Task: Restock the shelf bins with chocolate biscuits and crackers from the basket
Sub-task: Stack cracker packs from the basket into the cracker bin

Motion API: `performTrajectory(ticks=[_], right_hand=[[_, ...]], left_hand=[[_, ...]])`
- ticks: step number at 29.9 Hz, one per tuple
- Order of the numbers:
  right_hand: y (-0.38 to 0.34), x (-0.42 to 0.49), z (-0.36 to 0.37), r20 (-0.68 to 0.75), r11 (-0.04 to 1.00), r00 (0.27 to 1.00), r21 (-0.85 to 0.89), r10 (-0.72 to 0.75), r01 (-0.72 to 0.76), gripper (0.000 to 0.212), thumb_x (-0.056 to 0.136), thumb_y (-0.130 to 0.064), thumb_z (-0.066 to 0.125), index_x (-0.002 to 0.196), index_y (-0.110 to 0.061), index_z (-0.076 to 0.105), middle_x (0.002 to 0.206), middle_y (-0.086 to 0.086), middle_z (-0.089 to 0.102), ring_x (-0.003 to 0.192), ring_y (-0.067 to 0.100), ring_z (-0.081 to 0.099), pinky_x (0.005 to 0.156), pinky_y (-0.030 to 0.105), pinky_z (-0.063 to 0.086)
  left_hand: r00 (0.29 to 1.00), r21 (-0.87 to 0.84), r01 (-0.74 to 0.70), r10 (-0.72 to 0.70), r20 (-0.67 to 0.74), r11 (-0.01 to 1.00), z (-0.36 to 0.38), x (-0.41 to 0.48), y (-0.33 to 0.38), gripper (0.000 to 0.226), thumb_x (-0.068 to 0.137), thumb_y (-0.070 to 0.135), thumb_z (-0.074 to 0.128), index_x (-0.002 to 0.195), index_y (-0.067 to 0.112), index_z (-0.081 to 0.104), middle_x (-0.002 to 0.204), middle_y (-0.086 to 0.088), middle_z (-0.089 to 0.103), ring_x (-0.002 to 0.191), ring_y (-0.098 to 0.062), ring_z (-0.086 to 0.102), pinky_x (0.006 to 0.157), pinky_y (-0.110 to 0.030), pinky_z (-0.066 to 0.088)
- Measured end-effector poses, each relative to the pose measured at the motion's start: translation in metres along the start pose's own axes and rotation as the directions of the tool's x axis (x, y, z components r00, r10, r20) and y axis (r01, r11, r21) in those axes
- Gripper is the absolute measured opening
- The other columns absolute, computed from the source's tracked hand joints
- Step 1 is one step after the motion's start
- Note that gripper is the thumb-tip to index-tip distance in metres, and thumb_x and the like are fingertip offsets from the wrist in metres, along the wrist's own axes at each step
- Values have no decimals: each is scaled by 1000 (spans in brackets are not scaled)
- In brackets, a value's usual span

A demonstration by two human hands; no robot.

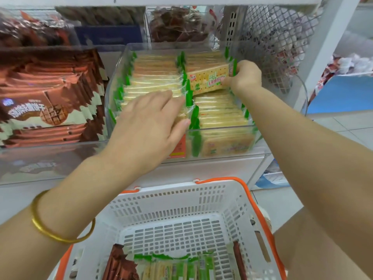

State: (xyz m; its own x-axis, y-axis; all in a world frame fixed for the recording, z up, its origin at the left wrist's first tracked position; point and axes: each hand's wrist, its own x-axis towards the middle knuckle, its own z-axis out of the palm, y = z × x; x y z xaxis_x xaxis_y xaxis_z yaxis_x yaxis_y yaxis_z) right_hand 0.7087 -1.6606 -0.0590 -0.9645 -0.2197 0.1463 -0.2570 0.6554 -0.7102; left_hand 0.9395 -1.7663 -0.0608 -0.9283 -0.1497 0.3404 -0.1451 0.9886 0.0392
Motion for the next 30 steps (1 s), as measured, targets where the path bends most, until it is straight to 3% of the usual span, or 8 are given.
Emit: performTrajectory(ticks=[4, 6, 9, 16, 21, 25, 28, 30], right_hand=[[2, 1, -1, -64, 1000, 998, 6, 10, -10, 33, 87, -29, 68, 76, -17, 39, 79, -4, 43, 85, 19, 44, 72, 30, 34], [2, 0, 1, -29, 999, 1000, -35, 12, -13, 27, 87, -29, 68, 91, -13, 47, 79, -4, 43, 89, 21, 47, 73, 32, 36], [-3, -4, 5, -12, 998, 999, -55, 32, -33, 48, 90, -25, 66, 126, -4, 41, 120, 11, 55, 113, 29, 52, 88, 38, 43], [-2, -5, 3, -9, 997, 998, -36, 69, -69, 66, 82, -26, 74, 130, -3, 36, 132, 14, 49, 123, 32, 47, 99, 41, 42], [-9, -18, -14, -61, 1000, 998, -16, 18, -19, 60, 82, -24, 75, 126, -4, 39, 126, 13, 49, 117, 29, 49, 94, 39, 44], [-6, -103, -46, -138, 957, 968, 172, -210, 232, 22, 81, -19, 73, 92, -18, 54, 79, -2, 55, 77, 16, 56, 70, 28, 45], [18, -178, -26, 169, 943, 953, 267, -250, 199, 21, 80, -13, 71, 75, -24, 54, 63, -2, 57, 56, 14, 59, 53, 23, 43], [53, -208, 23, 575, 996, 813, 71, -88, 57, 8, 86, -14, 66, 83, -17, 59, 71, 4, 63, 61, 18, 66, 49, 26, 45]], left_hand=[[1000, -9, 13, -13, -5, 1000, 1, 0, 0, 70, 86, 55, 16, 138, 20, 45, 144, -7, 45, 134, -27, 38, 109, -41, 26], [1000, -8, 16, -16, -7, 1000, 2, 0, 0, 70, 85, 56, 16, 138, 20, 45, 144, -7, 44, 134, -27, 37, 108, -41, 26], [1000, -13, 13, -13, -2, 1000, 1, 0, 0, 70, 85, 56, 15, 139, 21, 44, 145, -6, 43, 134, -26, 36, 108, -41, 25], [1000, -4, -2, 2, -14, 1000, 3, -1, -2, 69, 86, 55, 14, 140, 22, 41, 146, -3, 42, 135, -23, 33, 110, -39, 22], [998, -31, -15, 13, -66, 999, 2, -1, -1, 59, 90, 48, 26, 136, 18, 47, 143, -7, 44, 133, -27, 37, 109, -41, 25], [941, -18, -157, 144, -305, 987, -3, -30, 11, 39, 92, 26, 44, 122, 7, 59, 130, -12, 56, 116, -33, 51, 95, -45, 37], [938, -9, -296, 289, -190, 955, 17, -80, 25, 30, 87, 19, 48, 109, 7, 65, 120, -11, 62, 105, -31, 56, 81, -42, 43], [933, -31, -347, 348, 91, 937, 49, -116, 25, 29, 80, 21, 50, 100, 9, 66, 114, -10, 64, 99, -31, 59, 74, -40, 49]])
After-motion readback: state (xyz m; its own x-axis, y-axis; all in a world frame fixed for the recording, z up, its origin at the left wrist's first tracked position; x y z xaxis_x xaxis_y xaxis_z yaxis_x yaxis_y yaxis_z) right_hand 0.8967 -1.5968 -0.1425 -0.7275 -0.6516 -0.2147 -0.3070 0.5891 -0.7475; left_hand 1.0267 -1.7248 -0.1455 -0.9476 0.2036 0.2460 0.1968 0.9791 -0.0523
